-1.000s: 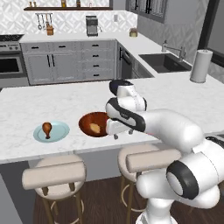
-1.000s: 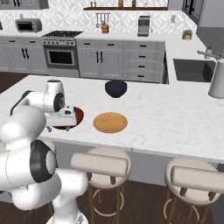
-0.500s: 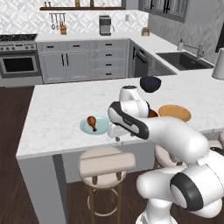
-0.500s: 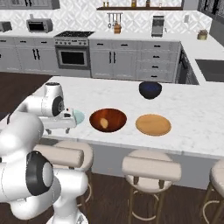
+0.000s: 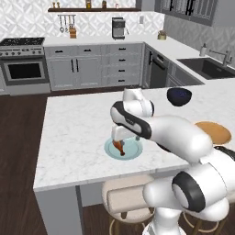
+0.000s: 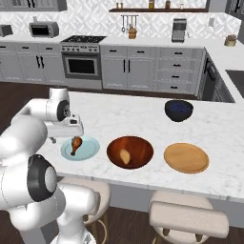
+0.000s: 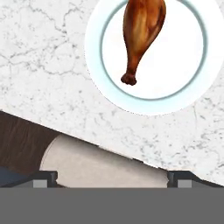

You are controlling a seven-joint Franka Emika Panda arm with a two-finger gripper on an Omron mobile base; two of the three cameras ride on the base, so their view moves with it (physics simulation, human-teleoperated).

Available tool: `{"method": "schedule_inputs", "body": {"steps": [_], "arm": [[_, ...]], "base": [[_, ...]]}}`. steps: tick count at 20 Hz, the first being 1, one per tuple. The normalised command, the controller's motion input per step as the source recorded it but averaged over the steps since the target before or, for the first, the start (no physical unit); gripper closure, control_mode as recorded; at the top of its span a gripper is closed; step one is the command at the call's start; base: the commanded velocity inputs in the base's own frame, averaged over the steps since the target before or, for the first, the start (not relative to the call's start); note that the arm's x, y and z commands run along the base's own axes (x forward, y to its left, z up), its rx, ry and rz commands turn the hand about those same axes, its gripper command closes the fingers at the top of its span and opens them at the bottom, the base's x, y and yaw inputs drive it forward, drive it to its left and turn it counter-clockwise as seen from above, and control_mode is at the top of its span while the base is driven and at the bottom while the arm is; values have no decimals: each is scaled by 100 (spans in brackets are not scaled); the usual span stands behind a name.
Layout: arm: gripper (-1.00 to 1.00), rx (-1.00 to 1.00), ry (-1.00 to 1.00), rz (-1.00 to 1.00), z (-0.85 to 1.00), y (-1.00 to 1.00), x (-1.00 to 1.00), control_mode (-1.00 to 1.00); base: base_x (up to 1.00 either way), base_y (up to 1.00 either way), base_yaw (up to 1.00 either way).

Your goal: Pick the chicken drumstick and potato from their plates and place them in the bowl. Then put the bowl in the fridge.

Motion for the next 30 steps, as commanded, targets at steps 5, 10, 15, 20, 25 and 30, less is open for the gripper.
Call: {"method": "schedule_inputs", "body": {"steps": [5, 10, 15, 20, 25, 30], "arm": [[-100, 0, 7, 0, -27, -1, 100, -100], [-100, 0, -1, 0, -59, 0, 93, -100], [-100, 0, -4, 0, -55, 18, 56, -100], [-100, 0, 0, 0, -45, 19, 53, -100], [-100, 0, 0, 0, -42, 0, 17, -100], [-100, 0, 0, 0, -20, 0, -42, -100]], "base": [[0, 0, 0], [0, 0, 0], [0, 0, 0], [0, 0, 0], [0, 0, 0], [0, 0, 0]]}}
